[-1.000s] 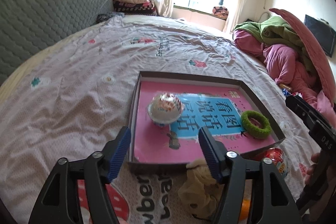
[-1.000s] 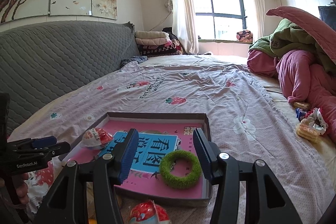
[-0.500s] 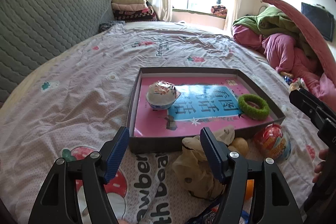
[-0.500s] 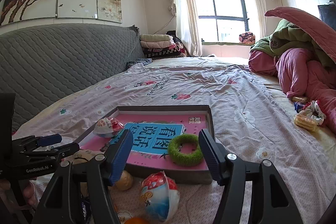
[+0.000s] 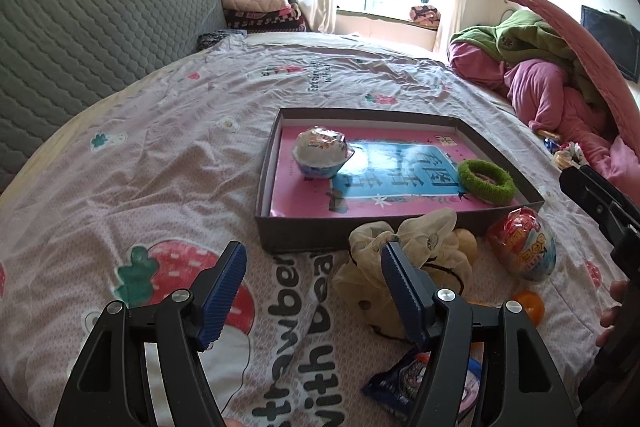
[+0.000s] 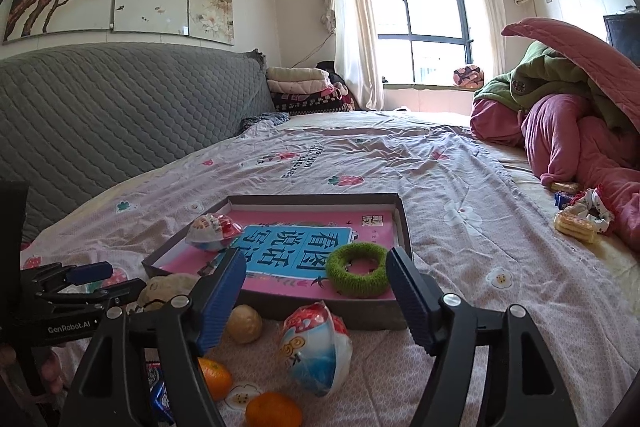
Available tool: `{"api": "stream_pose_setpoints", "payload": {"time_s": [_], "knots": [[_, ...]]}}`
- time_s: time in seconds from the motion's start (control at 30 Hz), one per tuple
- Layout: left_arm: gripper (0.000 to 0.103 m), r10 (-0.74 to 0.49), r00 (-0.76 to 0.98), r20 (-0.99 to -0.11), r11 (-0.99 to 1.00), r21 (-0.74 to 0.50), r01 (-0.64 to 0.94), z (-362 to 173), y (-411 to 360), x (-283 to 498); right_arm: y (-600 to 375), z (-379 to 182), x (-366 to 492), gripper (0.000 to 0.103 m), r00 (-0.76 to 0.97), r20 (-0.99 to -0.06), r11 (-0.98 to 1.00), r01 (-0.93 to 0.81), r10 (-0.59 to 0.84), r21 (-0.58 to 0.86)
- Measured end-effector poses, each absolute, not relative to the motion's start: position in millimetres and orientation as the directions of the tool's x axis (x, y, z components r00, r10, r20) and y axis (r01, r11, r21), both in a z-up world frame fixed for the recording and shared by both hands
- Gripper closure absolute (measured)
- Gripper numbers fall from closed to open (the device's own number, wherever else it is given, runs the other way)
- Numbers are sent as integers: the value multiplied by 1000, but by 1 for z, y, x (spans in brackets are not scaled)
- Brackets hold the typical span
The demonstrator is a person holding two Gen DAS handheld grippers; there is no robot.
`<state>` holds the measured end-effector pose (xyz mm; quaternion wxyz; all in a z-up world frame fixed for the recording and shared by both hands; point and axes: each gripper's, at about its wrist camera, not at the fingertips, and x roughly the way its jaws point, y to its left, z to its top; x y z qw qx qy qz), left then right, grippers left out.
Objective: Organize objects
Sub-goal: 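Withdraw both open tools from the tray back toward the remaining items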
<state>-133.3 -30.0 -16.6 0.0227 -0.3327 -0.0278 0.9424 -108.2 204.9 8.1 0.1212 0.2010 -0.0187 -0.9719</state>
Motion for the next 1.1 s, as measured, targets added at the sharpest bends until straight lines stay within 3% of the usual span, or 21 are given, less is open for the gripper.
{"api": "stream_pose_setpoints", "payload": {"time_s": [1.1], "knots": [[32,87,-779,-621,-996,-55,-67,-25,-22,-68,190,-10,-42,30,-873,-438,-969,245,-214,-16]]}}
